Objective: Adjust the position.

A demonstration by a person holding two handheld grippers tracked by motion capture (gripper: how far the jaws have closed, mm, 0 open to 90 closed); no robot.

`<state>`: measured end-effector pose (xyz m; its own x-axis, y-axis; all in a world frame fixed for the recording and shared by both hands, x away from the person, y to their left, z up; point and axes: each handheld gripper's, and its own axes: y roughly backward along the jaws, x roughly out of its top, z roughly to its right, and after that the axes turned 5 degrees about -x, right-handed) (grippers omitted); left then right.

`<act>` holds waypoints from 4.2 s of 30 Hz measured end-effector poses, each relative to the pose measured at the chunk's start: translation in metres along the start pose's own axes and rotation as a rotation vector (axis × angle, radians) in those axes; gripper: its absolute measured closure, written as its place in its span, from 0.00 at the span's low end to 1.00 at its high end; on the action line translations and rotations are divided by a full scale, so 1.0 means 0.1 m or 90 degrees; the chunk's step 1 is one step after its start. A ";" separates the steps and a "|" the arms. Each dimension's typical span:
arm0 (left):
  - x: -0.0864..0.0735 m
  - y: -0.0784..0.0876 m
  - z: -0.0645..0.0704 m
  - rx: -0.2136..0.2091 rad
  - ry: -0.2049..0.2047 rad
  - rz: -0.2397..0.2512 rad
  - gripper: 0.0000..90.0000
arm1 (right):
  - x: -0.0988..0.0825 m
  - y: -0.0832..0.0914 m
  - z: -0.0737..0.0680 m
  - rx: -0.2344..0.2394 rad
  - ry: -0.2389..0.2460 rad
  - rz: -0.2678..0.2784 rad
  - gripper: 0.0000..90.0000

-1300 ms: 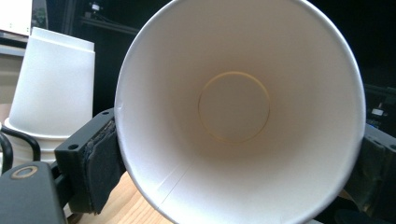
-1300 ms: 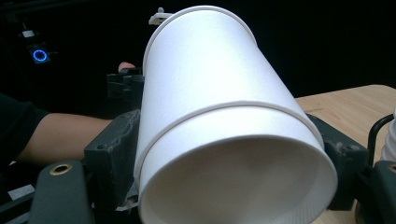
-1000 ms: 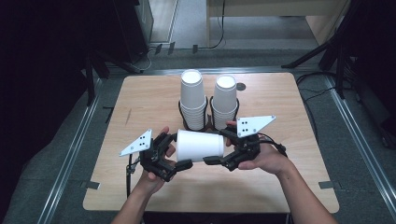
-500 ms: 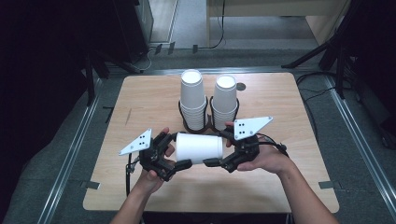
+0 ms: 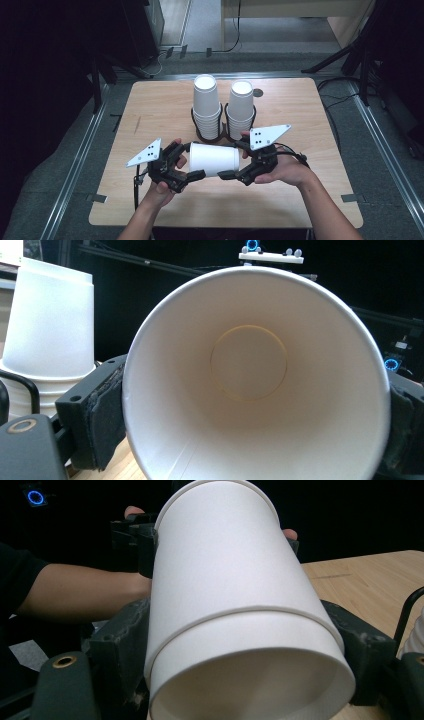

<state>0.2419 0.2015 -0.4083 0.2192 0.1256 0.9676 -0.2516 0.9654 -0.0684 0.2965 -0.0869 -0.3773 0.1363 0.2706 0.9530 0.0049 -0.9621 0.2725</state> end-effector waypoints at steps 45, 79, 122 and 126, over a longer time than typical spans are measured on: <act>0.09 -0.02 -0.02 0.020 -0.051 -0.124 0.08 | 0.37 0.12 -0.14 -0.101 0.112 -0.250 0.02; 0.06 -0.11 0.01 0.023 -0.075 -0.184 0.08 | 0.40 -0.35 -0.16 -0.060 0.124 -0.398 0.17; 0.15 0.14 0.01 0.074 -0.048 -0.073 0.00 | 0.28 -0.02 -0.10 -0.131 0.108 -0.282 0.23; 0.13 0.17 0.00 0.080 -0.046 -0.072 0.00 | 0.28 0.05 -0.08 -0.144 0.098 -0.254 0.23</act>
<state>0.2410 0.2194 -0.3967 0.1854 -0.0033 0.9827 -0.3462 0.9356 0.0685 0.2922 -0.0840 -0.3479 0.0197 0.6350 0.7723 -0.1916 -0.7557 0.6263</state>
